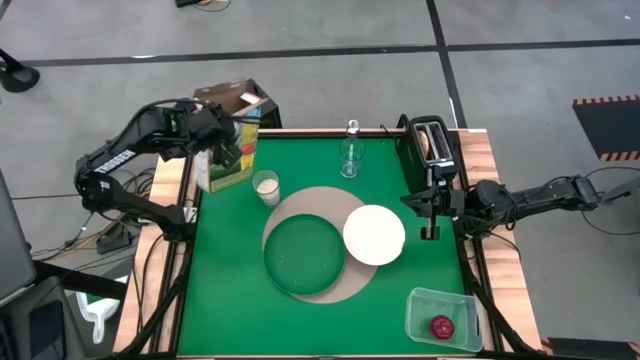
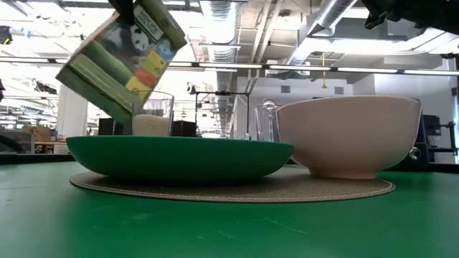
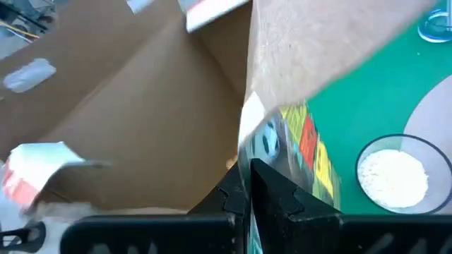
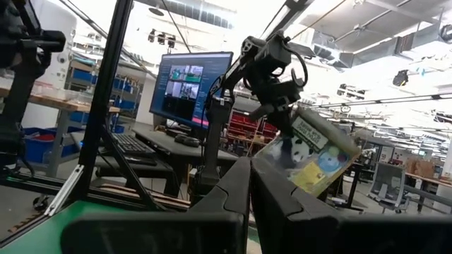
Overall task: Arrange a breakfast setting
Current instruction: Pour the cereal into the white bowl
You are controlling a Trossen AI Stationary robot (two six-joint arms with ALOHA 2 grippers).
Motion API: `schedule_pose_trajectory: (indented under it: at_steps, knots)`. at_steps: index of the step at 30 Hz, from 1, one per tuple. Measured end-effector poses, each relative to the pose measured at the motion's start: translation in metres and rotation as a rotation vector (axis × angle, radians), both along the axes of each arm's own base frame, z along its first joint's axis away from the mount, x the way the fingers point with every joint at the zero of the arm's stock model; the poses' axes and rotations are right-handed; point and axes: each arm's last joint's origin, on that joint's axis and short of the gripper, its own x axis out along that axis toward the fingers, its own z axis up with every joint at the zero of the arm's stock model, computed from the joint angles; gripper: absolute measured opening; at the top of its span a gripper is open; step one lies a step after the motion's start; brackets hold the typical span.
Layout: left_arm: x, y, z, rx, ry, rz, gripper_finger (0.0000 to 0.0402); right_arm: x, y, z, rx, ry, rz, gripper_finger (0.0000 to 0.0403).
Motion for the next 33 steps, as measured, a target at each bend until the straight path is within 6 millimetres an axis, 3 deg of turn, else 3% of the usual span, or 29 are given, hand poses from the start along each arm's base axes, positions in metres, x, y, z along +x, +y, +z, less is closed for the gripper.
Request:
schedule_pose_trajectory:
  at_steps: [27,33]
  knots:
    - [0.013,0.005,-0.067,-0.057,0.25,0.041,0.0,0.0,0.0,-0.001,-0.002,0.007,0.0,0.004]
    - [0.013,0.004,-0.074,-0.058,0.256,0.058,0.0,0.0,0.0,-0.001,-0.004,0.011,-0.001,0.004]
